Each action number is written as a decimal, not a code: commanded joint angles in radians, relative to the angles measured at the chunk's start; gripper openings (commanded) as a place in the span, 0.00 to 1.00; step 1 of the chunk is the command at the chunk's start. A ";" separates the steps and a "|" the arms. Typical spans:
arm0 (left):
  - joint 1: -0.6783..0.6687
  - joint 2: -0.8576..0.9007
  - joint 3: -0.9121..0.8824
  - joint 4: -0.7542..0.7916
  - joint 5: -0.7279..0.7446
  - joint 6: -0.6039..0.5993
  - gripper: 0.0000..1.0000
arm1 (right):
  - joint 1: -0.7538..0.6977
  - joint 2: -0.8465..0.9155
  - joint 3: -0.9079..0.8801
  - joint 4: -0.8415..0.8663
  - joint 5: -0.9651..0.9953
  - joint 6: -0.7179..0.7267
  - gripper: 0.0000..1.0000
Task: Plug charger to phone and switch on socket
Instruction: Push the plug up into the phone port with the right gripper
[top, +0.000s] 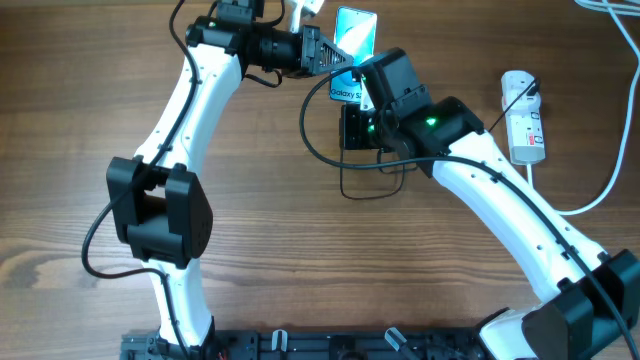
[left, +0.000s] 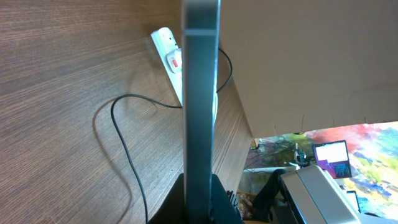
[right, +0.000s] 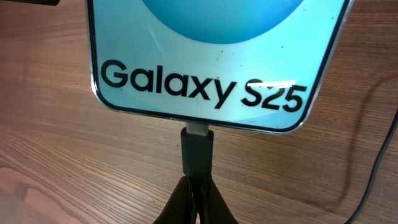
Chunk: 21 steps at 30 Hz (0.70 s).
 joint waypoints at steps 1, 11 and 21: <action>-0.002 -0.033 0.008 -0.001 0.050 0.040 0.04 | -0.016 -0.022 0.050 0.011 0.009 -0.013 0.04; -0.002 -0.033 0.008 -0.005 0.050 0.040 0.04 | -0.016 -0.023 0.055 0.017 0.010 -0.012 0.04; -0.003 -0.033 0.008 -0.020 0.050 0.040 0.04 | -0.018 -0.022 0.055 0.072 0.037 -0.041 0.04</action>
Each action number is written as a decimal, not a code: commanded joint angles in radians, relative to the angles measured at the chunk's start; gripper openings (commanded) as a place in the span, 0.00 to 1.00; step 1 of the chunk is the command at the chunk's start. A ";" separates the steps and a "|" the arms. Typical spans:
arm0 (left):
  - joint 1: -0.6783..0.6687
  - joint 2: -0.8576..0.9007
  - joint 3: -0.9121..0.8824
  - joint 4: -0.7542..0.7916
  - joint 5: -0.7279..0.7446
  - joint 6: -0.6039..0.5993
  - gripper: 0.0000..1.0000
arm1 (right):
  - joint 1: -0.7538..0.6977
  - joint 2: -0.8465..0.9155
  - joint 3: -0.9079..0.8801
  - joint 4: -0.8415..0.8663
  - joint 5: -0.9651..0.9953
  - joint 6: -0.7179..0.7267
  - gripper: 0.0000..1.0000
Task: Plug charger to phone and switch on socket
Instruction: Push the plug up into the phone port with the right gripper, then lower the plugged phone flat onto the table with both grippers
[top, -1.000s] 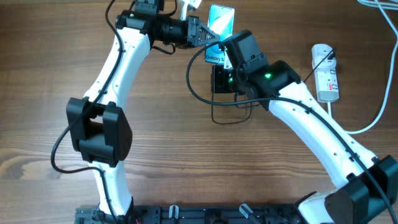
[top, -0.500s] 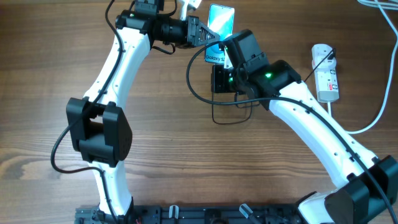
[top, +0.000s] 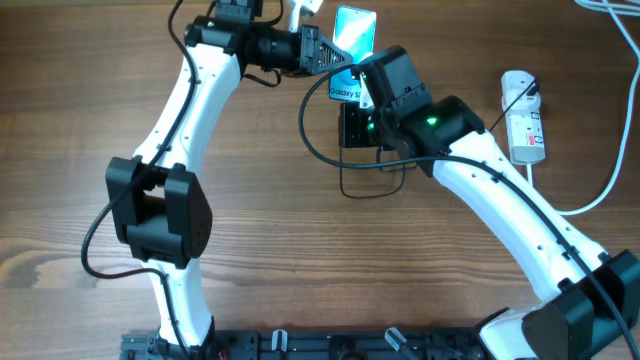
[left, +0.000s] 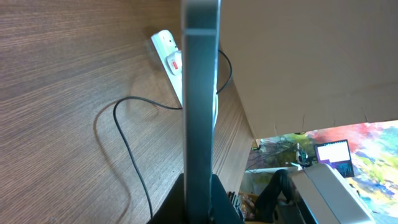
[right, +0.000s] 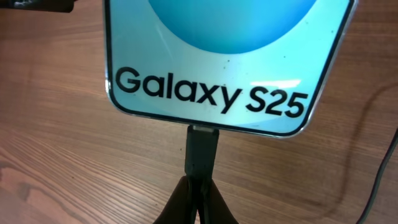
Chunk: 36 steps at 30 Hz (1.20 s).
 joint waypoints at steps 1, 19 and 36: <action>-0.008 -0.033 0.008 -0.020 0.047 0.027 0.04 | -0.016 -0.022 0.047 0.053 0.045 -0.030 0.04; -0.006 -0.033 0.008 -0.024 0.007 0.023 0.04 | -0.016 -0.022 0.047 0.083 0.118 -0.075 0.20; -0.028 0.070 0.004 -0.199 -0.404 -0.034 0.04 | -0.016 -0.022 0.046 -0.056 0.089 0.029 0.94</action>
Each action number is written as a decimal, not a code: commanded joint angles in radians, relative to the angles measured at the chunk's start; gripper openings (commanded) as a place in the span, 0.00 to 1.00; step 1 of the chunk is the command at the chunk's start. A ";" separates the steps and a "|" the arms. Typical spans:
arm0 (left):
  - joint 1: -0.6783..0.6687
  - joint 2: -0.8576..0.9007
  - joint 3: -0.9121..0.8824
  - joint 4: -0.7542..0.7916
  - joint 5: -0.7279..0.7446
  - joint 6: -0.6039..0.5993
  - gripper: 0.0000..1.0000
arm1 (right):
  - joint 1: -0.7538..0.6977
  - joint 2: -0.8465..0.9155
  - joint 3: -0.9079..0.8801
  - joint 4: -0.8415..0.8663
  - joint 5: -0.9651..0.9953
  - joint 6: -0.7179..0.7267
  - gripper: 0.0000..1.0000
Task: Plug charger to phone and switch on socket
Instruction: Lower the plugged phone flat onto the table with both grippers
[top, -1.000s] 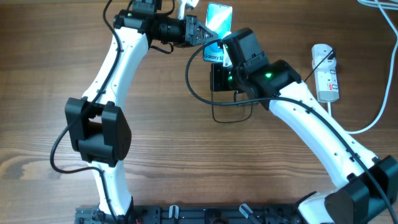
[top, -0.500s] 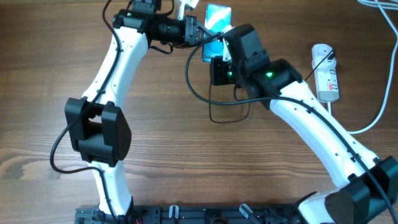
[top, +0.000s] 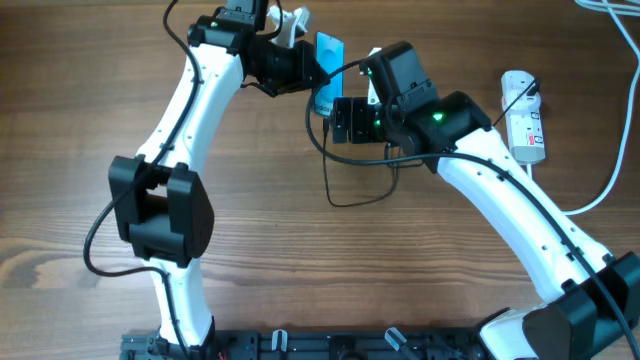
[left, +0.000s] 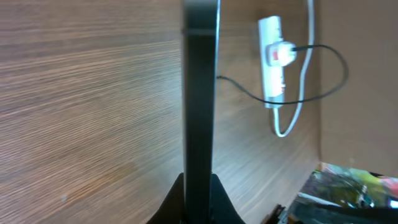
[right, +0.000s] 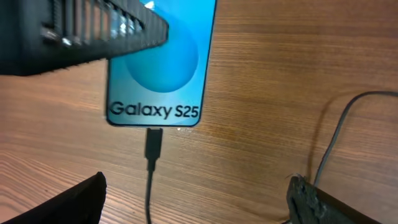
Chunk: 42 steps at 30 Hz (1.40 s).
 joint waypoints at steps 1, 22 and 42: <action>-0.026 0.103 -0.001 -0.008 -0.033 -0.028 0.04 | 0.000 -0.021 0.023 0.001 0.009 0.045 0.94; -0.098 0.249 -0.060 -0.043 -0.131 -0.060 0.04 | -0.038 0.020 0.020 -0.071 0.087 0.046 0.99; -0.101 0.249 -0.124 -0.035 -0.420 -0.059 0.34 | -0.040 0.020 0.020 -0.159 0.088 0.046 1.00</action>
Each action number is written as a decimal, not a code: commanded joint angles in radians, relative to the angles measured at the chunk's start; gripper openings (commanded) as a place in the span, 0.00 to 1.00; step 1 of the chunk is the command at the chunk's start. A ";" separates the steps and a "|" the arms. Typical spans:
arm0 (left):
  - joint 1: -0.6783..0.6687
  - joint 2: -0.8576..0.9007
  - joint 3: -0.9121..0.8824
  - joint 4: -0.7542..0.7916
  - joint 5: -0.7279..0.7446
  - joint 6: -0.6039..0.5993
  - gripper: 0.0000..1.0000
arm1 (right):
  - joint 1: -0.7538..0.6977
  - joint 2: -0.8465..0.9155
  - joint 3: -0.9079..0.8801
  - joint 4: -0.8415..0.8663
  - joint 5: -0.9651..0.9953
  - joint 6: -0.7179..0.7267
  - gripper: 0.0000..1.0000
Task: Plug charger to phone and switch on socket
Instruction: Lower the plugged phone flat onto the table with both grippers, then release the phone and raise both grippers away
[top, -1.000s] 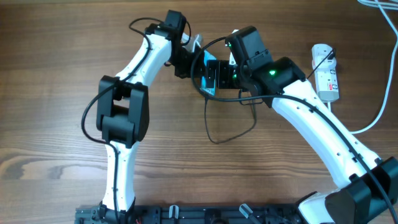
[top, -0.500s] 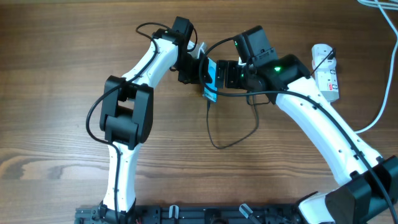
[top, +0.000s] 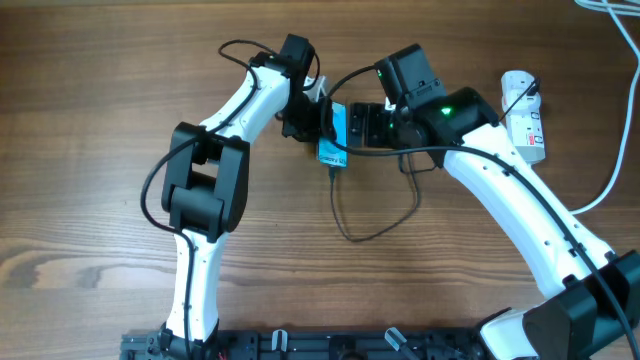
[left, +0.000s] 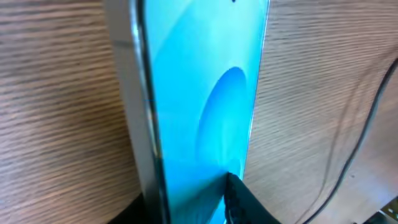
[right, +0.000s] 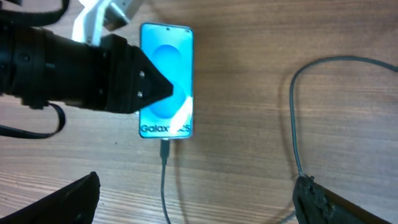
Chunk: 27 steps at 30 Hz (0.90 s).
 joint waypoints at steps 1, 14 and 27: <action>0.004 0.016 -0.027 -0.030 -0.183 -0.002 0.36 | 0.000 0.014 0.020 -0.024 0.021 0.006 1.00; 0.010 0.008 -0.021 -0.050 -0.210 -0.005 0.86 | -0.014 0.014 0.020 -0.116 0.072 -0.048 1.00; 0.158 -0.340 0.068 -0.082 -0.411 -0.024 1.00 | -0.520 0.014 0.021 -0.090 0.275 -0.053 1.00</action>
